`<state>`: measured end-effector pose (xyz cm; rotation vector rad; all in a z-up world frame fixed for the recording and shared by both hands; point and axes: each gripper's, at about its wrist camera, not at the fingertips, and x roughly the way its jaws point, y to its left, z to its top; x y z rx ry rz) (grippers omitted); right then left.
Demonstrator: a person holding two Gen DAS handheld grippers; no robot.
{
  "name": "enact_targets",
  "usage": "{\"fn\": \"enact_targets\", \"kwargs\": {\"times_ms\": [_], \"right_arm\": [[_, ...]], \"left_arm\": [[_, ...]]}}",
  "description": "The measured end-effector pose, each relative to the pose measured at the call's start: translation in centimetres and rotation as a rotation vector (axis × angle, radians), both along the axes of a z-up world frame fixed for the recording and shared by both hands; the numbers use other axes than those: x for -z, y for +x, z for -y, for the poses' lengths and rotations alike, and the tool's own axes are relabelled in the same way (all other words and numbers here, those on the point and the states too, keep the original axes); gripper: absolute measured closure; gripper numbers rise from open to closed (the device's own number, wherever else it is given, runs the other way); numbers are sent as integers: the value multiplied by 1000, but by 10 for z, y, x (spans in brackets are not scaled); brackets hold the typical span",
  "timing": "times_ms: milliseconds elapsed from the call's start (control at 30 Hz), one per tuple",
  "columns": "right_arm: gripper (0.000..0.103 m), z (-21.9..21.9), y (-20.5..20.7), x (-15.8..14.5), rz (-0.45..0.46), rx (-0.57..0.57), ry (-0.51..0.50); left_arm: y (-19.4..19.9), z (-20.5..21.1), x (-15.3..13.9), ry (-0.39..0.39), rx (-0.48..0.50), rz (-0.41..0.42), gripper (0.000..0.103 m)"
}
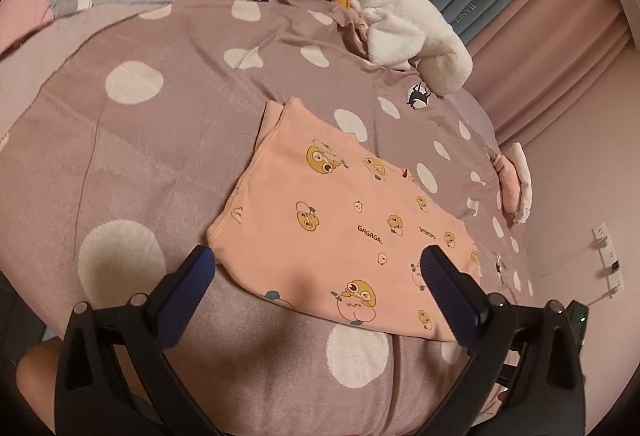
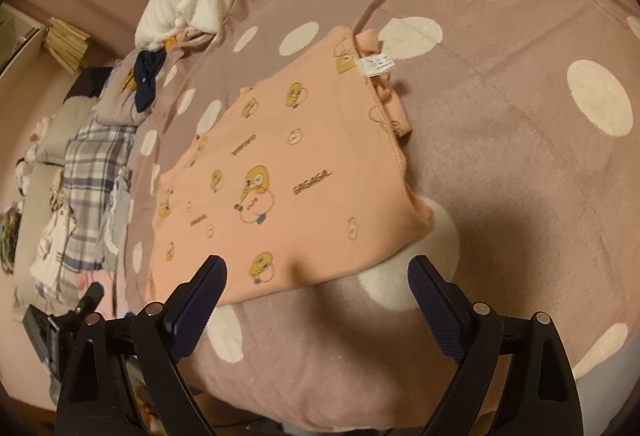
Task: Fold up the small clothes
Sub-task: 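Grasp the tagged end of the folded romper with the right tool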
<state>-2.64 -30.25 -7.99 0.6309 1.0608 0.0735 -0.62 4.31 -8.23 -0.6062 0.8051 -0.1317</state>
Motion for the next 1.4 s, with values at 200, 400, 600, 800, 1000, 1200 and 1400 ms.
{"fn": "enact_targets", "kwargs": {"times_ms": [200,400,600,800,1000,1200,1400], "right_arm": [[3,-7,-1,-6,0,14,-109],[1,-13,6,-3,-2,-16,-156],[1,-6,19,21,-49,-58,25],[1,23,25,40,-35,47,270],[1,40,21,44,33,137,401],[27,34,15,9,226,139,171],[63,32,34,33,131,112,142]], "left_arm": [[-1,7,-1,-7,41,9,1],[2,18,0,8,87,22,1],[9,29,4,2,117,0,0],[12,34,9,-6,126,-15,1],[15,38,9,19,140,-20,1],[18,28,11,-12,104,-29,1],[16,21,11,2,90,-38,0]]}}
